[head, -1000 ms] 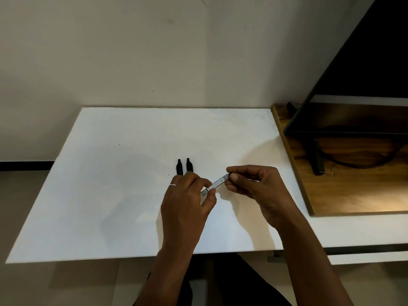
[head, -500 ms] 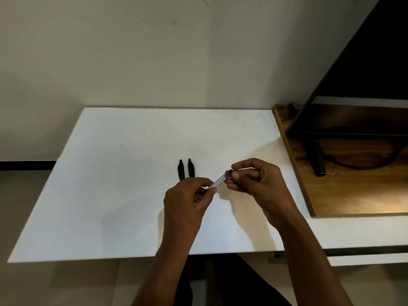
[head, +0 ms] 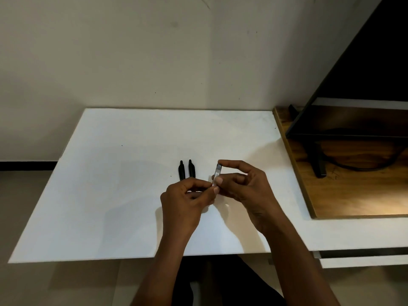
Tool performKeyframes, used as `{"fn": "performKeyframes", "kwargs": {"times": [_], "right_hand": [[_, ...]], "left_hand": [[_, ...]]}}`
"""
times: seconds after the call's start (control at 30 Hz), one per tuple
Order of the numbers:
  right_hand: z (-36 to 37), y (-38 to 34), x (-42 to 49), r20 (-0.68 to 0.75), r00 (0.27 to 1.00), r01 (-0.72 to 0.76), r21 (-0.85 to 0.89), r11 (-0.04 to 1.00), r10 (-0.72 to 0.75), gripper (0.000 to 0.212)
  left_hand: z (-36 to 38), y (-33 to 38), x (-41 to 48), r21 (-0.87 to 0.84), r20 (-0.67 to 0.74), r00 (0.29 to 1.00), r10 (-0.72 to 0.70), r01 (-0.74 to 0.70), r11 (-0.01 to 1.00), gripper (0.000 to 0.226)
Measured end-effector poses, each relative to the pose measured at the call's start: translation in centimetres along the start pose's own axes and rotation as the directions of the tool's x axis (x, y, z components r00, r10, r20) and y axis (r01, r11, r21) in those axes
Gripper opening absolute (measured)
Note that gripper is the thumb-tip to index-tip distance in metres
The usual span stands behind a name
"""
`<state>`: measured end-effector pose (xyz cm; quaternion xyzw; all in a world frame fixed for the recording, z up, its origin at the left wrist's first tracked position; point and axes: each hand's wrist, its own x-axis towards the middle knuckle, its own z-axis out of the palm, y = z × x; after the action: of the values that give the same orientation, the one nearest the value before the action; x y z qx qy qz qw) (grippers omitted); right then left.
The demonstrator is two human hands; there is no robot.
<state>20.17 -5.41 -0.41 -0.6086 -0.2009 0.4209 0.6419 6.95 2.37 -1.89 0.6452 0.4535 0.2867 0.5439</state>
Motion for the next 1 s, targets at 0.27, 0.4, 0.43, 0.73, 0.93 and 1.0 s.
{"fn": "performKeyframes", "kwargs": {"times": [0.27,0.4,0.43,0.73,0.93,1.0], "right_hand": [[0.6,1.3,0.5,-0.314,0.949,-0.089,-0.184,0.979,0.027,0.027],[0.7,1.8,0.6,-0.376,0.926,-0.111,-0.324,0.94,-0.02,0.011],[0.9,1.9,0.6,-0.373,0.927,-0.108,-0.362,0.926,-0.038,0.01],[2.9,3.6,0.7,-0.387,0.893,-0.085,-0.649,0.756,-0.231,0.009],[2.7,3.6,0.6,-0.383,0.889,-0.094,-0.688,0.72,-0.251,0.011],[2.7,3.5,0.6,-0.382,0.888,-0.091,-0.691,0.717,-0.255,0.011]], "left_hand": [[-1.2,0.0,0.5,0.153,-0.198,0.979,0.038,-0.008,0.988,0.012],[-2.3,-0.5,0.9,0.309,-0.317,0.948,-0.002,0.106,0.945,0.009],[-2.2,-0.5,0.8,0.324,-0.321,0.947,-0.019,0.129,0.937,0.01],[-1.6,-0.6,0.4,0.382,-0.281,0.955,-0.089,0.197,0.903,0.023],[-1.4,-0.5,0.3,0.386,-0.277,0.955,-0.109,0.214,0.897,0.023],[-1.3,-0.4,0.3,0.389,-0.283,0.953,-0.111,0.22,0.894,0.02]]}}
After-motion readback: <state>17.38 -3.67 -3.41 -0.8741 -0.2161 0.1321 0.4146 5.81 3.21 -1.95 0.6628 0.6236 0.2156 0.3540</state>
